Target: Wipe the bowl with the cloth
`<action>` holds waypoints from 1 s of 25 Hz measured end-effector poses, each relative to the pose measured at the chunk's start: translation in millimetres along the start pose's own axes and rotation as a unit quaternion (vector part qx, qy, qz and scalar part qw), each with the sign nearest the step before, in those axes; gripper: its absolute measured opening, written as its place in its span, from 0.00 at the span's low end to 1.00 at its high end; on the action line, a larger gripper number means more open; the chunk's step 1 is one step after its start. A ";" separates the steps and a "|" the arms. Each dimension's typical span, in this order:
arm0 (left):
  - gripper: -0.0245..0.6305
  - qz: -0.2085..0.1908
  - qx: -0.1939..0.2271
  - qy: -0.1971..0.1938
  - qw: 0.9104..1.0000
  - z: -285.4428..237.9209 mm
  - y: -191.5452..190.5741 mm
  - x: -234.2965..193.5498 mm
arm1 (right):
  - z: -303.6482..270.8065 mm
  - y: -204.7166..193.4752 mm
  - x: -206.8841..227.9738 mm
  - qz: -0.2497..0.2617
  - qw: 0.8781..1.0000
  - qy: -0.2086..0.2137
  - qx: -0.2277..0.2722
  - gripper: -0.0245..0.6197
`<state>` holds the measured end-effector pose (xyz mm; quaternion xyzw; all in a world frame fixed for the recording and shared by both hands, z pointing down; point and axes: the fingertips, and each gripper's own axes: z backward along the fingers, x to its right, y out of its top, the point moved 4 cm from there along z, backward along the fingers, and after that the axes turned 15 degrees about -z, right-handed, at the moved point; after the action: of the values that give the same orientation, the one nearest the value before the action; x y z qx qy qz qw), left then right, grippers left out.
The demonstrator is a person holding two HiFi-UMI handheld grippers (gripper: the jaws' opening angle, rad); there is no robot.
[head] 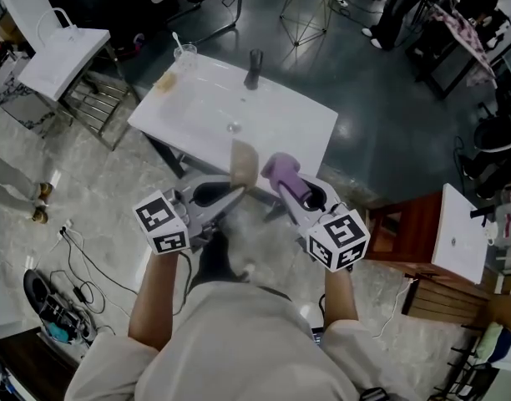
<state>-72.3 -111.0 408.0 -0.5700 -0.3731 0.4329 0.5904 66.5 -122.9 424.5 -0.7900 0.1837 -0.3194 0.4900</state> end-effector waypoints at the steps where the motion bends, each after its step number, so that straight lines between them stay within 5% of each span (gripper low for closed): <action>1: 0.05 -0.012 -0.001 0.010 1.000 0.5 2.9 -2.9 | -0.1 3.0 1.2 -0.002 1.000 -0.003 0.004 0.20; 9: 0.05 -0.086 -0.044 0.086 0.992 3.5 19.5 -24.8 | 5.1 32.1 10.3 0.022 0.999 -0.030 0.037 0.20; 19: 0.05 -0.174 -0.095 0.189 0.962 21.7 44.5 -35.2 | 20.7 64.7 2.1 0.068 0.995 -0.033 0.063 0.20; 25: 0.05 -0.189 -0.100 0.240 0.947 31.2 51.3 -37.2 | 34.6 75.1 0.8 0.079 0.993 -0.045 0.081 0.19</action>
<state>-118.7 -136.2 361.2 -0.6321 -0.3631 0.1242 0.6732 92.5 -134.7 346.8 -0.7446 0.1968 -0.2578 0.5834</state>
